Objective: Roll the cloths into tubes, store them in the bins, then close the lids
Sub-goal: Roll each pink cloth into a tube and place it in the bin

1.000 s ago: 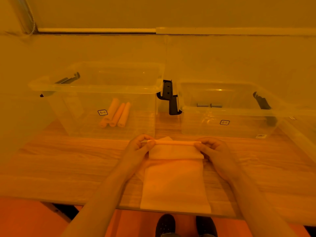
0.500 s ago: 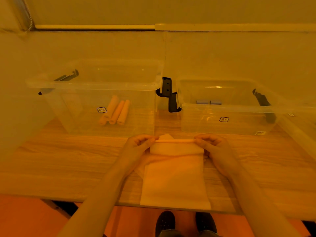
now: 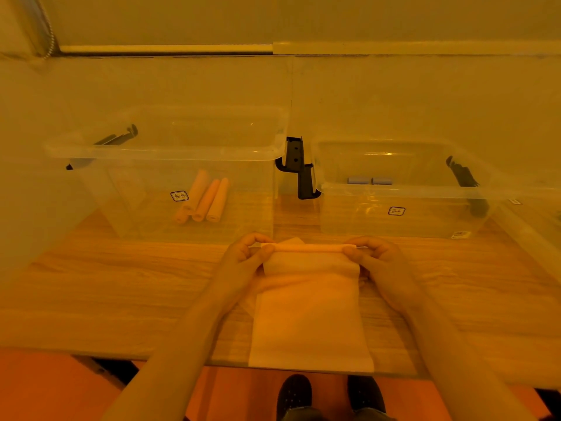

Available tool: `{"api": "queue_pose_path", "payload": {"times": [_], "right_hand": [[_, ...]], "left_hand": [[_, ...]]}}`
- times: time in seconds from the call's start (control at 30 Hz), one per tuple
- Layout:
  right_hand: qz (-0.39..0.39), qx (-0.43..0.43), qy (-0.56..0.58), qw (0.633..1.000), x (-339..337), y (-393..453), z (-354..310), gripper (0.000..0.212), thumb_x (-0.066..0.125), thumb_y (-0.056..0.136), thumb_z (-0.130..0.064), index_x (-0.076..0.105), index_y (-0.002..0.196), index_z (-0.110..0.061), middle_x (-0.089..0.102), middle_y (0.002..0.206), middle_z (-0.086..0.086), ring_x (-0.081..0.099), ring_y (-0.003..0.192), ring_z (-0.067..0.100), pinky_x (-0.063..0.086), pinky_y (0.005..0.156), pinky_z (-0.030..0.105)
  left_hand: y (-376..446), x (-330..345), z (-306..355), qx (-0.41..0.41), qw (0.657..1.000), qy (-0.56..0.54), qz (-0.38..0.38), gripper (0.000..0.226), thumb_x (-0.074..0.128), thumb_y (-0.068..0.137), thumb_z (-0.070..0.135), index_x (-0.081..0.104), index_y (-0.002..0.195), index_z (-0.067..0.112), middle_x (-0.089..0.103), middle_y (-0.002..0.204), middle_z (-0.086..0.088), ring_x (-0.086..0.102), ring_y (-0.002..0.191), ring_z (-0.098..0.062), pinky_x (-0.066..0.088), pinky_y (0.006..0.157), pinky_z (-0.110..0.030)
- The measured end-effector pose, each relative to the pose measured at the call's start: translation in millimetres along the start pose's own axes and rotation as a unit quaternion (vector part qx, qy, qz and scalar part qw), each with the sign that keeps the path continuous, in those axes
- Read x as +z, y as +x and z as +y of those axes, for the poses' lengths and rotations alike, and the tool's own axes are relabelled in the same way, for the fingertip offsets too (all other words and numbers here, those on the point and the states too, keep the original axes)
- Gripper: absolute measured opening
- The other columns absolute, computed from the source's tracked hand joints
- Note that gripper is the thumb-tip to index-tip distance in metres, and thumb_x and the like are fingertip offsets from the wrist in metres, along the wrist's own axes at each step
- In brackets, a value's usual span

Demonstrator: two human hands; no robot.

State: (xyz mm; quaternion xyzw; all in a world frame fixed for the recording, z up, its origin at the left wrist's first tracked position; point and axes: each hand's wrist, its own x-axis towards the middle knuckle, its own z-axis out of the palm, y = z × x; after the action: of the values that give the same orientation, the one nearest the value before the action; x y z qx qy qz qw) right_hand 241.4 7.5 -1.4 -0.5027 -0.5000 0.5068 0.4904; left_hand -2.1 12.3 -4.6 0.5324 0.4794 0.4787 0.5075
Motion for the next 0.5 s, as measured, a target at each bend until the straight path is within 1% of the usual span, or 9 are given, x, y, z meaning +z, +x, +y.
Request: {"api": "queue_pose_path", "payload": {"times": [0.07, 0.13, 0.23, 0.27, 0.33, 0.37, 0.43, 0.5], "right_hand": [[0.002, -0.002, 0.006, 1.0, 0.4, 0.2, 0.3, 0.016, 0.063, 0.088, -0.015, 0.069, 0.102, -0.01, 0.071, 0.09, 0.018, 0.066, 0.073, 0.03, 0.053, 0.059, 0.038], [0.005, -0.002, 0.009, 1.0, 0.3, 0.6, 1.2, 0.015, 0.063, 0.088, -0.015, 0.07, 0.102, -0.013, 0.072, 0.087, 0.012, 0.067, 0.069, 0.025, 0.053, 0.057, 0.036], [0.0, 0.002, 0.017, 1.0, -0.9, 0.9, 1.7, 0.017, 0.062, 0.088, -0.012, 0.071, 0.102, -0.016, 0.072, 0.081, 0.007, 0.065, 0.062, 0.02, 0.053, 0.052, 0.031], [-0.003, 0.004, 0.021, 1.0, -1.3, 0.5, 1.4, 0.018, 0.062, 0.088, -0.01, 0.07, 0.102, -0.016, 0.072, 0.079, 0.006, 0.063, 0.059, 0.019, 0.051, 0.05, 0.029], [-0.005, 0.005, 0.022, 1.0, -1.7, 0.0, 0.9, 0.017, 0.063, 0.085, -0.011, 0.07, 0.101, -0.015, 0.072, 0.077, 0.005, 0.061, 0.058, 0.018, 0.05, 0.048, 0.028], [-0.002, 0.004, 0.018, 1.0, -1.5, -0.3, 0.4, 0.016, 0.065, 0.084, -0.014, 0.07, 0.099, -0.014, 0.072, 0.077, 0.004, 0.061, 0.058, 0.018, 0.049, 0.049, 0.028], [0.008, -0.001, 0.011, 1.0, -0.9, -0.4, 0.0, 0.014, 0.066, 0.083, -0.015, 0.071, 0.095, -0.012, 0.071, 0.074, 0.003, 0.061, 0.058, 0.019, 0.049, 0.048, 0.028], [0.013, -0.005, 0.013, 1.0, -0.5, 0.0, 0.4, 0.011, 0.067, 0.083, -0.013, 0.07, 0.094, -0.01, 0.07, 0.073, 0.004, 0.059, 0.056, 0.019, 0.048, 0.047, 0.027]], "left_hand": [[1.1, -1.8, -2.2, 0.004, 1.0, -0.012, 0.009, 0.013, 0.055, 0.094, 0.015, 0.067, 0.093, 0.019, 0.07, 0.076, -0.001, 0.066, 0.068, -0.015, 0.051, 0.055, -0.029], [1.7, -1.7, -2.4, 0.005, 0.999, -0.031, 0.018, 0.017, 0.058, 0.092, 0.011, 0.071, 0.09, 0.022, 0.07, 0.076, 0.0, 0.065, 0.071, -0.016, 0.05, 0.058, -0.03], [1.2, 0.8, -0.4, -0.007, 0.998, -0.057, 0.02, 0.022, 0.055, 0.09, -0.002, 0.07, 0.091, 0.015, 0.068, 0.063, 0.006, 0.061, 0.06, -0.006, 0.048, 0.052, -0.019], [1.2, 0.9, -0.1, -0.013, 0.998, -0.064, 0.019, 0.023, 0.055, 0.09, -0.003, 0.07, 0.09, 0.014, 0.069, 0.064, 0.005, 0.062, 0.061, -0.006, 0.049, 0.053, -0.018], [1.4, -0.6, -0.1, -0.019, 0.998, -0.06, 0.012, 0.019, 0.058, 0.09, 0.004, 0.073, 0.089, 0.016, 0.073, 0.079, 0.001, 0.067, 0.075, -0.013, 0.055, 0.066, -0.026], [1.6, -1.6, -0.7, -0.014, 0.999, -0.041, 0.014, 0.017, 0.06, 0.09, 0.009, 0.075, 0.089, 0.018, 0.074, 0.085, -0.001, 0.067, 0.08, -0.015, 0.056, 0.069, -0.029], [2.1, -1.9, -2.5, -0.003, 1.0, -0.011, 0.02, 0.017, 0.062, 0.089, 0.01, 0.074, 0.089, 0.021, 0.073, 0.081, 0.002, 0.066, 0.072, -0.011, 0.052, 0.06, -0.023], [3.5, -1.0, -3.7, -0.004, 1.0, -0.025, 0.013, 0.022, 0.062, 0.088, 0.005, 0.071, 0.095, 0.024, 0.073, 0.077, 0.003, 0.065, 0.066, -0.007, 0.049, 0.054, -0.019]]}}
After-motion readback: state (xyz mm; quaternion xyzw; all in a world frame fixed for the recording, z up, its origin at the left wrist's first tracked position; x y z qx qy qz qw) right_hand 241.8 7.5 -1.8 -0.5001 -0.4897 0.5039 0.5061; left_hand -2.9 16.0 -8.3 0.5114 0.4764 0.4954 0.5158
